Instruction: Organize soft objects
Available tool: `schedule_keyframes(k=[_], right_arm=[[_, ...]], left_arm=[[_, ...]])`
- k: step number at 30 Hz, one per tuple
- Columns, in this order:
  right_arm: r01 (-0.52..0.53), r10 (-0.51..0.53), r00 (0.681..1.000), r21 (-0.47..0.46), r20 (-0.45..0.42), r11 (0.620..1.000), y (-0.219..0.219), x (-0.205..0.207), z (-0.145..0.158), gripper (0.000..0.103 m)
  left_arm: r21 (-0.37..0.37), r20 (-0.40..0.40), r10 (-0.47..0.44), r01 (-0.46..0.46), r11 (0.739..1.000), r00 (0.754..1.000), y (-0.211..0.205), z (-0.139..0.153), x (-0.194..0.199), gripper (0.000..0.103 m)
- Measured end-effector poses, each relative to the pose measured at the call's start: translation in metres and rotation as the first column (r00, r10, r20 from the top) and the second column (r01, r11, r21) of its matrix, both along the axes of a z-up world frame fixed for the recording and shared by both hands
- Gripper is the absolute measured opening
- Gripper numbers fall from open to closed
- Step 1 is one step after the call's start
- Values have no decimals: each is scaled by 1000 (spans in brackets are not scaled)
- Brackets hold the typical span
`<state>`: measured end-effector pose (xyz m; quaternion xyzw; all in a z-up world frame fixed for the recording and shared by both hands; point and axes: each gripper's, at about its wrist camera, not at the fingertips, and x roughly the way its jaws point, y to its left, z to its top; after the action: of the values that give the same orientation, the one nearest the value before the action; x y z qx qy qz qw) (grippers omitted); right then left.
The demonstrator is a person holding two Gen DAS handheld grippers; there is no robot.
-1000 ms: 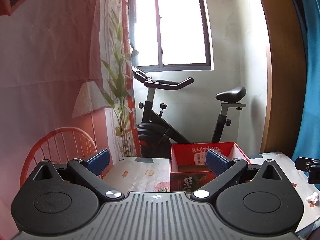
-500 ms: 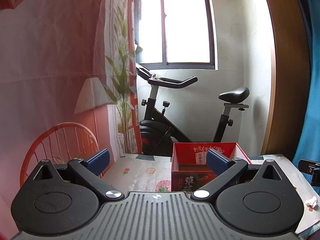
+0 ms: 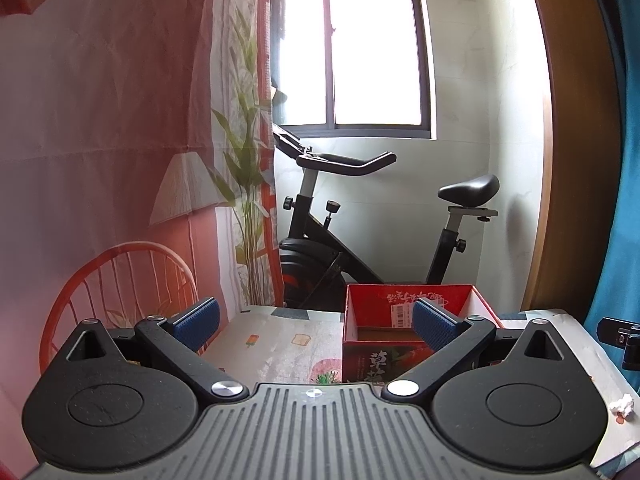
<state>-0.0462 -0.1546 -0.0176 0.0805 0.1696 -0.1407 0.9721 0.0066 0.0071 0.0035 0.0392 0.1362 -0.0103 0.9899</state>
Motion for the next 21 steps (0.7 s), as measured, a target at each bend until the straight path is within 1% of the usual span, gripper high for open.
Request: schedule_keyframes(k=[21], right_arm=[[7,-7,1000,1,1,1000,0,-1,-3,103]], left_arm=[[-4,-20,-5,5,1000,1000,4,-2,8,103]])
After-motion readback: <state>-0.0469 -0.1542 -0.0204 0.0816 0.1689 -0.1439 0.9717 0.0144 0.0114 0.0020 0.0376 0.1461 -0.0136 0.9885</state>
